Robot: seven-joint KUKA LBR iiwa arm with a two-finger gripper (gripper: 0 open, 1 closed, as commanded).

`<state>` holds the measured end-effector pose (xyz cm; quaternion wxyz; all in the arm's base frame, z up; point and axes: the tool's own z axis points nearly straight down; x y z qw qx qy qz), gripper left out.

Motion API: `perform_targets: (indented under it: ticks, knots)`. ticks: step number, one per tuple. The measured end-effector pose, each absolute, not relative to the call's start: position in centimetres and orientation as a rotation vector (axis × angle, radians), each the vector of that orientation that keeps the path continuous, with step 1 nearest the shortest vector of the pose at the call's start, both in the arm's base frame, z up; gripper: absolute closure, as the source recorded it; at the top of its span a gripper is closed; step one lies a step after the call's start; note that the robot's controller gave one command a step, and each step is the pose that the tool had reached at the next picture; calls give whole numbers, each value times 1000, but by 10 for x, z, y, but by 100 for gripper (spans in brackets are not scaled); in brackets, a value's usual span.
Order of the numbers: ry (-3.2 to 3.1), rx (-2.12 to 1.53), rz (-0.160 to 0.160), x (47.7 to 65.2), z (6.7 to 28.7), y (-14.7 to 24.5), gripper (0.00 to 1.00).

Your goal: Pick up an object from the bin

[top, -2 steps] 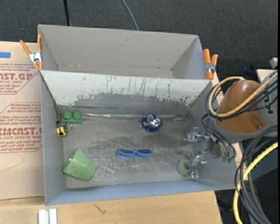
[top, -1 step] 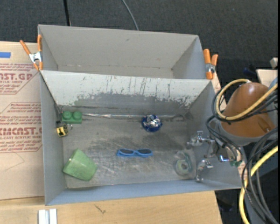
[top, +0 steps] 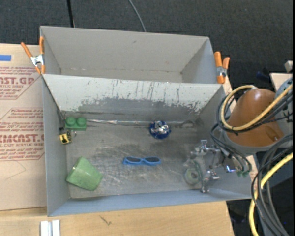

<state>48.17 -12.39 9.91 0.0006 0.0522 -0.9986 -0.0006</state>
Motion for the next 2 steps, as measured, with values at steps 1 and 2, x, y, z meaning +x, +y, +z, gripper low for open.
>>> perform_targets:
  ticks: [1,2]
  knots:
    - [-3148,311,7,487,73,-124,0]
    - [-3136,309,3,490,74,-124,0]
